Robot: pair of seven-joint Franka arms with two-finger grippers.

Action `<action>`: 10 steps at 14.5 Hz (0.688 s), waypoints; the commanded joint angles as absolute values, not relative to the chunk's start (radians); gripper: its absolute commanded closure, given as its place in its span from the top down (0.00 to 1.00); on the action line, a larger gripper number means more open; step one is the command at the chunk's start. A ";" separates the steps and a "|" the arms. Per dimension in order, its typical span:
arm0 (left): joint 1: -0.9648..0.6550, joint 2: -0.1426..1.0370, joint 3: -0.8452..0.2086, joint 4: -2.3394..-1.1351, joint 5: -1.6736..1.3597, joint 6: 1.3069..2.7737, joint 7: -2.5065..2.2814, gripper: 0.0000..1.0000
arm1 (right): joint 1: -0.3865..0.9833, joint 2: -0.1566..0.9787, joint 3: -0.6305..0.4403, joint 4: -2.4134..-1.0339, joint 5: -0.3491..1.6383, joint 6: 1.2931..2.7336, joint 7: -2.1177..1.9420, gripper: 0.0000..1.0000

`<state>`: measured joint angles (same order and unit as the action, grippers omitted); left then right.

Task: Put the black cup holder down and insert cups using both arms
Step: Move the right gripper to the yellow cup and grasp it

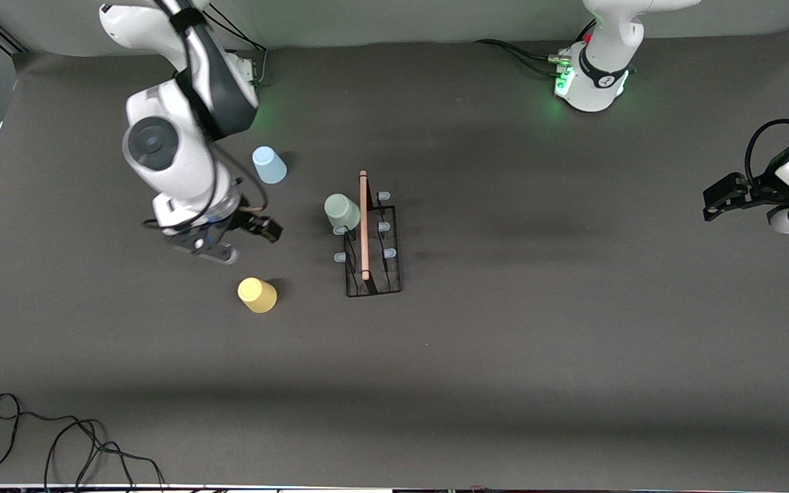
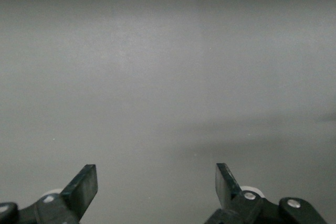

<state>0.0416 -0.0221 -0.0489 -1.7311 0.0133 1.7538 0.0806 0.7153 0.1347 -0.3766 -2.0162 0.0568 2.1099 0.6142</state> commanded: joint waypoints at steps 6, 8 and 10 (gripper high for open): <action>0.032 -0.018 -0.049 -1.709 0.017 1.721 0.060 1.00 | 0.692 0.391 -0.457 -2.005 0.138 2.403 0.440 1.00; 0.031 -0.018 -0.051 -1.709 0.015 1.723 0.060 1.00 | 0.693 0.442 -0.456 -1.997 0.190 2.465 0.439 1.00; 0.031 -0.018 -0.051 -1.709 0.017 1.721 0.060 1.00 | 0.693 0.460 -0.453 -1.996 0.195 2.506 0.425 1.00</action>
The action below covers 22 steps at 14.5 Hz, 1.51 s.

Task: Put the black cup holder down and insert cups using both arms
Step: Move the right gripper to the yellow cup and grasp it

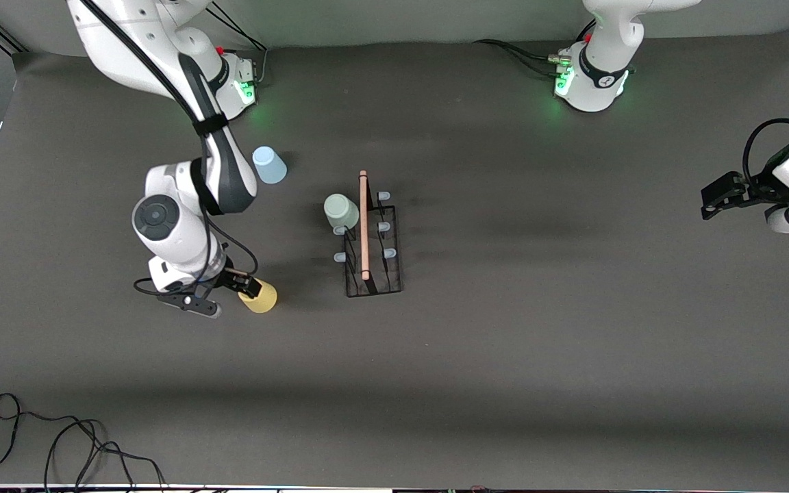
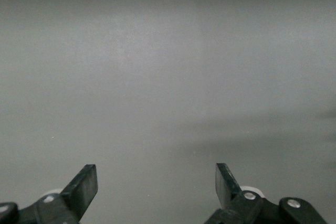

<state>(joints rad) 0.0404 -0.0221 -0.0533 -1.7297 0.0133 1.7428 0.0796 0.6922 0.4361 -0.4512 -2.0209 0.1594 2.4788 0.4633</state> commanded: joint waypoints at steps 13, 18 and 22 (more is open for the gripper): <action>0.029 -0.015 -0.051 -1.709 0.015 1.721 0.060 1.00 | 0.704 0.580 -0.420 -1.954 0.328 2.569 0.416 1.00; 0.029 -0.014 -0.051 -1.709 0.015 1.723 0.060 1.00 | 0.693 0.514 -0.429 -1.951 0.330 2.478 0.308 0.01; 0.029 -0.014 -0.051 -1.709 0.015 1.724 0.060 1.00 | 0.695 0.407 -0.436 -1.885 0.331 2.294 0.365 0.00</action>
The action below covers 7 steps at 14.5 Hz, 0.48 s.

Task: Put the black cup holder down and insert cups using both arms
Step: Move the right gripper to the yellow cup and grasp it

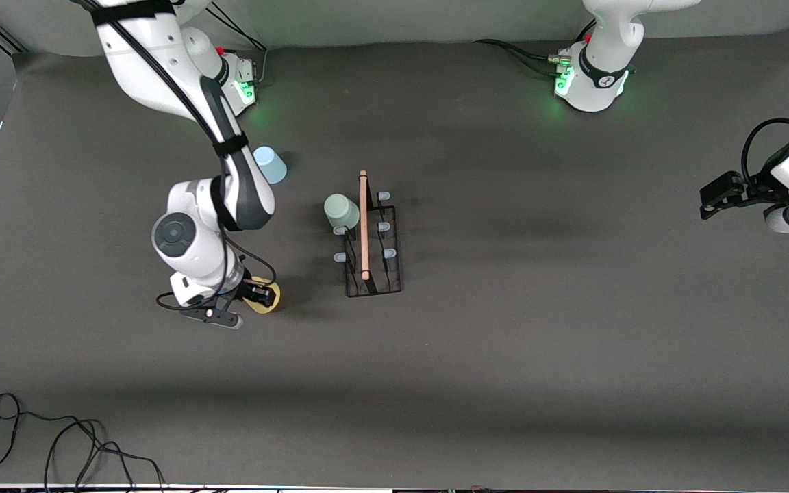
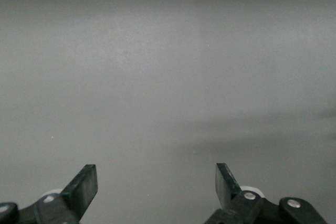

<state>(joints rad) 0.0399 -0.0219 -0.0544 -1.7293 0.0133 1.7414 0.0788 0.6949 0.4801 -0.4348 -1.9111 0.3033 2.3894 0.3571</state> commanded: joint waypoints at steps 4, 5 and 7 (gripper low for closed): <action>0.031 -0.011 -0.051 -1.709 0.015 1.724 0.061 1.00 | 0.733 0.391 -0.422 -1.743 0.330 2.151 0.627 0.00; 0.031 -0.009 -0.051 -1.707 0.015 1.724 0.061 1.00 | 0.764 0.396 -0.423 -1.721 0.330 2.140 0.685 0.00; 0.032 -0.009 -0.051 -1.707 0.017 1.724 0.063 1.00 | 0.814 0.403 -0.425 -1.698 0.328 2.143 0.805 0.00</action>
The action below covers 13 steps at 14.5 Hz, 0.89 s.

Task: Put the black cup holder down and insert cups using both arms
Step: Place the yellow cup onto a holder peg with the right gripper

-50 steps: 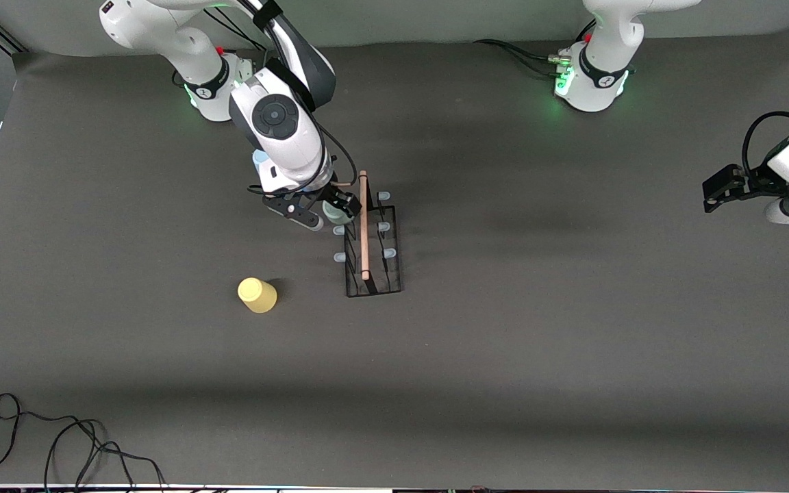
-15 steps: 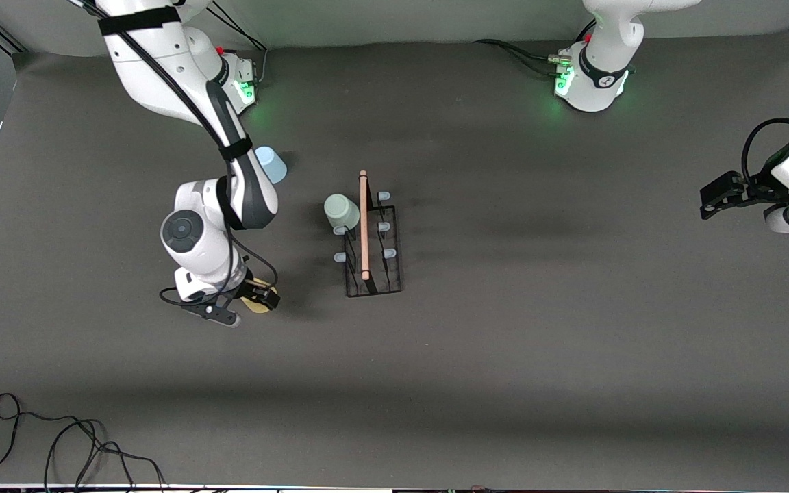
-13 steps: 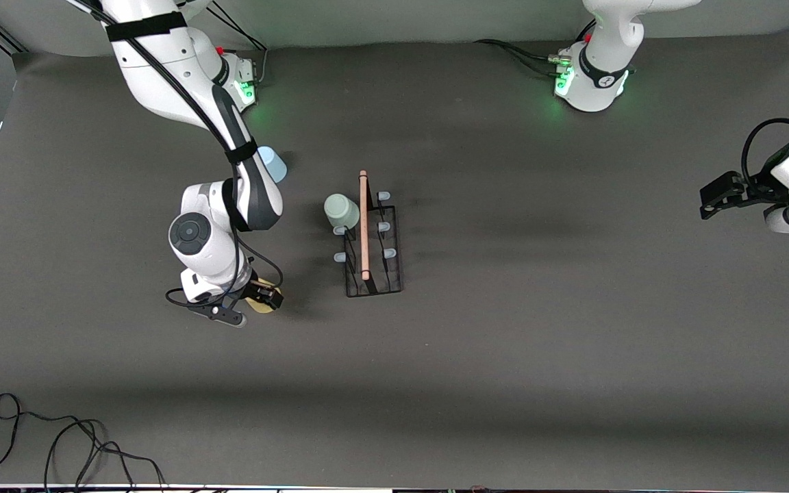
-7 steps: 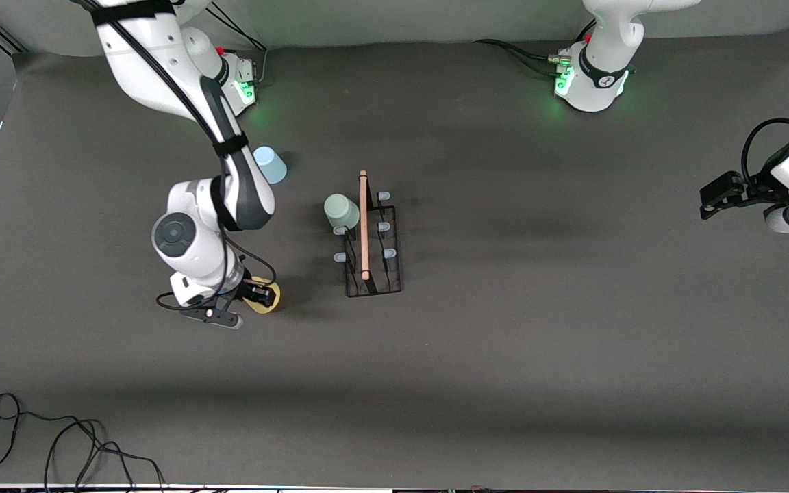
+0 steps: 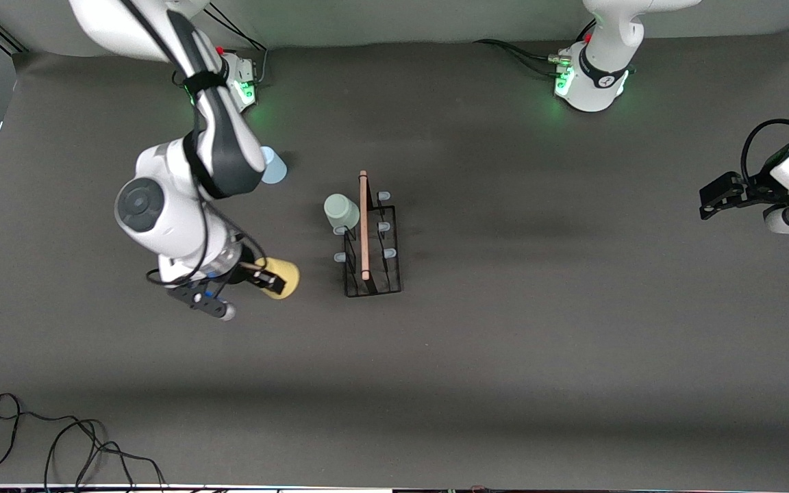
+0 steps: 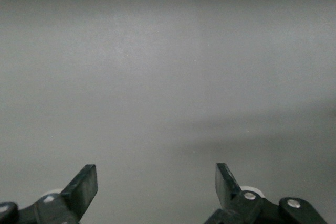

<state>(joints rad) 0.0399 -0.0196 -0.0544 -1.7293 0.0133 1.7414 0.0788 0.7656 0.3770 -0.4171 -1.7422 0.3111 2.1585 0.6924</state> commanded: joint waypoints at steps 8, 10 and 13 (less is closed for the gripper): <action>0.032 -0.006 -0.051 -1.706 0.017 1.726 0.063 1.00 | 0.896 0.460 -0.423 -1.701 0.316 2.163 0.905 0.00; 0.032 -0.006 -0.051 -1.706 0.017 1.726 0.061 1.00 | 0.904 0.479 -0.423 -1.701 0.316 2.177 0.907 0.00; 0.032 -0.006 -0.051 -1.706 0.017 1.724 0.061 1.00 | 0.923 0.503 -0.423 -1.701 0.324 2.197 0.911 0.00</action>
